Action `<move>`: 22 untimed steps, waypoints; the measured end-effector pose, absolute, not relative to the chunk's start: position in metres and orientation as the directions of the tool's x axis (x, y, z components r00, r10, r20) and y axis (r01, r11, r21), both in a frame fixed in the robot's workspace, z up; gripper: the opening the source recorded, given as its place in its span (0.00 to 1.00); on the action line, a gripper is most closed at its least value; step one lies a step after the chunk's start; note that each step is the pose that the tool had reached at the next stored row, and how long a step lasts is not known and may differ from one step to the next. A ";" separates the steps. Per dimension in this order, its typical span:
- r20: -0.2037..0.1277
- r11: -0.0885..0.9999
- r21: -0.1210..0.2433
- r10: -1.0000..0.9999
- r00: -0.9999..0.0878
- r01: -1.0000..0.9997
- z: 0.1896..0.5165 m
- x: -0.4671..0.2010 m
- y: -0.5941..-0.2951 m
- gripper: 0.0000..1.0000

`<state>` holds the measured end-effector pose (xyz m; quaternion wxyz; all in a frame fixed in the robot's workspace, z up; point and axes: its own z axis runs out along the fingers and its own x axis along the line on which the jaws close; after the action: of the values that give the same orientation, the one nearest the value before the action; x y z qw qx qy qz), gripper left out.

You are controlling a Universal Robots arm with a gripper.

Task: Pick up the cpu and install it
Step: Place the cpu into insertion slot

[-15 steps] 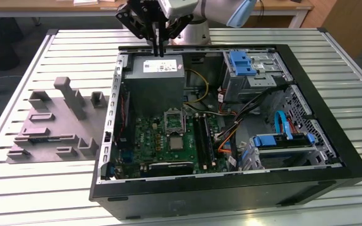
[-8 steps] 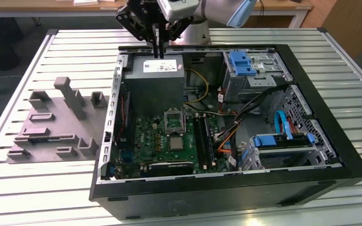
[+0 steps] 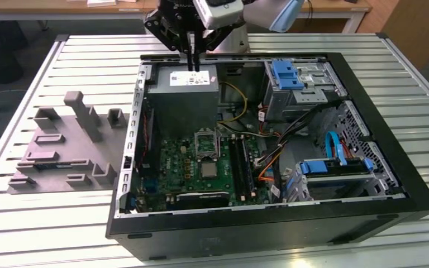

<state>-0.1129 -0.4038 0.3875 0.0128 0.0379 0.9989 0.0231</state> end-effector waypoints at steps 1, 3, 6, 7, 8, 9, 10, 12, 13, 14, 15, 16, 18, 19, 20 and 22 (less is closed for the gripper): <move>-0.024 0.996 0.047 0.076 -0.997 0.075 0.386 -0.113 -0.405 0.18; -0.024 0.996 0.047 0.076 -0.997 0.075 0.384 -0.112 -0.408 0.18; -0.024 0.996 0.047 0.076 -0.997 0.075 0.379 -0.112 -0.415 0.18; -0.024 0.996 0.047 0.076 -0.997 0.075 0.378 -0.112 -0.417 0.18; -0.024 0.996 0.047 0.076 -0.997 0.075 0.376 -0.112 -0.418 0.18; -0.024 0.996 0.047 0.076 -0.997 0.075 0.374 -0.111 -0.419 0.18; -0.024 0.996 0.047 0.076 -0.997 0.075 0.373 -0.110 -0.420 0.18; -0.024 0.996 0.047 0.076 -0.997 0.075 0.369 -0.109 -0.423 0.18; -0.024 0.996 0.047 0.076 -0.997 0.075 0.367 -0.109 -0.425 0.18; -0.024 0.996 0.047 0.076 -0.997 0.075 0.366 -0.109 -0.428 0.18; -0.024 0.996 0.047 0.076 -0.997 0.075 0.364 -0.109 -0.430 0.18; -0.024 0.996 0.047 0.076 -0.997 0.075 0.363 -0.108 -0.433 0.18; -0.024 0.996 0.047 0.076 -0.997 0.075 0.359 -0.108 -0.436 0.18; -0.024 0.996 0.047 0.076 -0.997 0.075 0.358 -0.108 -0.437 0.18; -0.024 0.996 0.047 0.076 -0.997 0.075 0.357 -0.108 -0.438 0.18; -0.024 0.996 0.047 0.076 -0.997 0.075 0.354 -0.107 -0.440 0.18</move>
<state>-0.1068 -0.4398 0.3538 0.0128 0.0379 0.9989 0.0230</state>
